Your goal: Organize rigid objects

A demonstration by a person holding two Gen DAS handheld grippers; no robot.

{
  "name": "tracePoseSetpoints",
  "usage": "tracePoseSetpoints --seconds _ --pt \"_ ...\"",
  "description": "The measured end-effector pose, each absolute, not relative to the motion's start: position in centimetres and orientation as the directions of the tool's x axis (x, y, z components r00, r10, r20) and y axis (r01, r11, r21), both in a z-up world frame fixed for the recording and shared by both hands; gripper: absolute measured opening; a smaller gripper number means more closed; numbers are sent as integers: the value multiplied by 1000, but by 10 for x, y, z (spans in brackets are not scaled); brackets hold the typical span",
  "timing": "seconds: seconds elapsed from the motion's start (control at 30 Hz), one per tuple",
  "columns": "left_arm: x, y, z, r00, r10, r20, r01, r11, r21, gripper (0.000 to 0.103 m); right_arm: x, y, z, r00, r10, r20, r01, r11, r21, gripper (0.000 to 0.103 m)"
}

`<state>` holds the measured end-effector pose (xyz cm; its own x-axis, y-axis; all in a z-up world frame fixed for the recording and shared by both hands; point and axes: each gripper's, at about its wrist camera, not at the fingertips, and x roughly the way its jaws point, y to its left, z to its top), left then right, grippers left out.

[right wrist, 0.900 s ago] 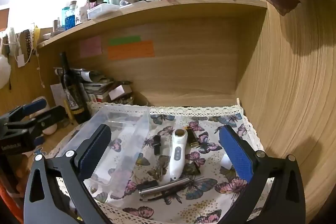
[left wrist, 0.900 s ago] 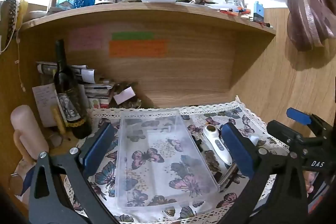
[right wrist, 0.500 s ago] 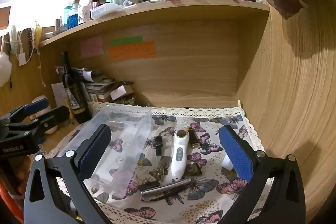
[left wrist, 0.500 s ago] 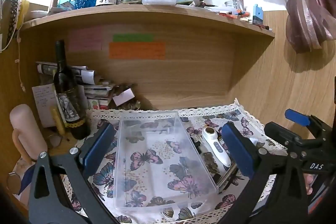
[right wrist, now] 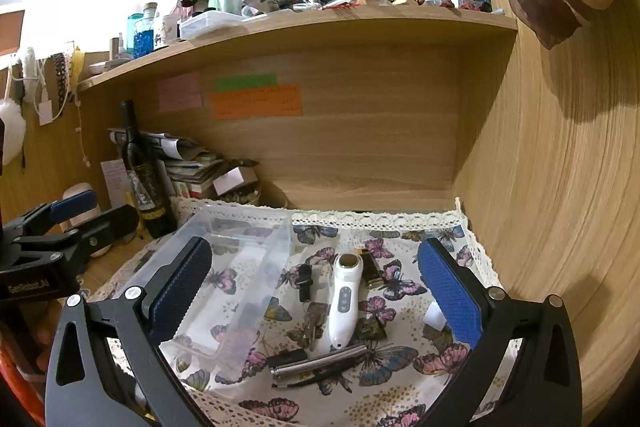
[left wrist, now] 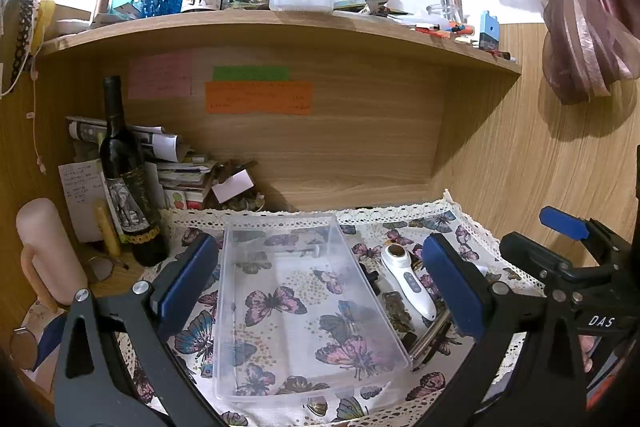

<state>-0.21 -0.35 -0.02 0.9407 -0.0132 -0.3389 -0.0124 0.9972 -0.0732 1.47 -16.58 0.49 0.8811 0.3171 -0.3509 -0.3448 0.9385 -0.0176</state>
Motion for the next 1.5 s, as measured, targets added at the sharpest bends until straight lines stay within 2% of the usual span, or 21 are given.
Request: tracePoseSetpoints --seconds 1.5 --pt "-1 -2 -4 937 -31 -348 1 996 -87 103 14 -163 6 887 319 -335 -345 938 -22 103"
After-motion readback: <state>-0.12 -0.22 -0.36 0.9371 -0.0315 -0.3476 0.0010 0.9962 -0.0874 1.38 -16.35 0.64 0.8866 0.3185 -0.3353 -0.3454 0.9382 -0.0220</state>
